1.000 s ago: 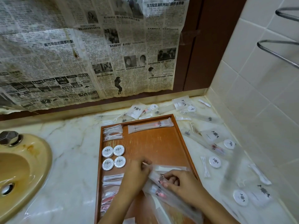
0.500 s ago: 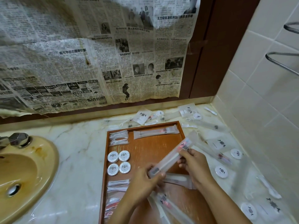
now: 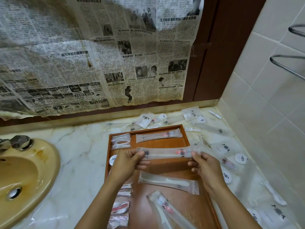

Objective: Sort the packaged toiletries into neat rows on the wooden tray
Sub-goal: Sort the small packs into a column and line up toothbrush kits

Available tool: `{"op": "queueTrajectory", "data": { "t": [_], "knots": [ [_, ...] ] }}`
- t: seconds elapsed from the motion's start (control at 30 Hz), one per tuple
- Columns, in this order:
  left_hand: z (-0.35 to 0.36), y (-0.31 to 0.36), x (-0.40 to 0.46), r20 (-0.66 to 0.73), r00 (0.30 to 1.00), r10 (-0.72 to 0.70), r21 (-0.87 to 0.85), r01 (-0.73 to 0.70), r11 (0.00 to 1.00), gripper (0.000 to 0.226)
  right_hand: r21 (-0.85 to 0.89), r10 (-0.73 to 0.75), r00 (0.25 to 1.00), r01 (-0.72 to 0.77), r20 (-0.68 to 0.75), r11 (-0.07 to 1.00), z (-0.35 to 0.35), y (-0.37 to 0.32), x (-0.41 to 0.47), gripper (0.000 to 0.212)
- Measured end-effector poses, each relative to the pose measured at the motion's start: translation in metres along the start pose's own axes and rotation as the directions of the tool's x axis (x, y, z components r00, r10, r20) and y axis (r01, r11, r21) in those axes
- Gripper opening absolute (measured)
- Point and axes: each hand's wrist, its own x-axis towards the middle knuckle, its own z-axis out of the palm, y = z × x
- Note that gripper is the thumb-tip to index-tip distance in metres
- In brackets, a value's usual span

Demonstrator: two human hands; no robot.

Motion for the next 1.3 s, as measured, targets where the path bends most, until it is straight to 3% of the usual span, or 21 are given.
{"op": "queueTrajectory", "data": {
  "t": [0.17, 0.4, 0.53, 0.73, 0.87, 1.03, 1.3],
  "knots": [
    [-0.004, -0.002, 0.006, -0.032, 0.999, 0.006, 0.025, -0.005, 1.000, 0.019, -0.060, 0.022, 0.996, -0.017, 0.084, 0.998, -0.009, -0.004, 0.005, 0.014],
    [-0.006, -0.014, 0.004, -0.050, 0.999, -0.016, 0.072, 0.019, 0.997, 0.020, -0.293, 0.039, 0.969, 0.035, 0.242, 0.955, -0.019, -0.024, 0.012, 0.014],
    [-0.005, -0.017, 0.002, -0.066, 0.997, -0.042, 0.040, 0.044, 0.998, 0.020, -0.427, 0.047, 0.958, 0.082, 0.284, 0.901, -0.021, -0.027, 0.018, 0.014],
    [-0.006, -0.022, 0.006, -0.080, 0.995, -0.055, 0.008, 0.055, 0.998, 0.019, -0.459, 0.061, 0.952, 0.087, 0.298, 0.884, -0.017, -0.026, 0.024, 0.014],
    [-0.011, -0.029, 0.018, -0.161, 0.986, -0.033, 0.095, 0.049, 0.994, 0.018, -0.468, 0.066, 0.951, 0.089, 0.303, 0.879, -0.015, -0.027, 0.029, 0.012],
    [-0.011, -0.031, 0.033, -0.240, 0.967, 0.087, 0.337, -0.001, 0.942, 0.015, -0.532, 0.068, 0.953, 0.105, 0.295, 0.840, -0.007, -0.031, 0.045, 0.011],
    [-0.006, -0.035, 0.067, -0.229, 0.945, 0.232, 0.677, -0.016, 0.736, 0.021, -0.756, -0.115, 0.979, 0.202, 0.167, 0.623, 0.013, -0.019, 0.091, 0.010]
  ]
}}
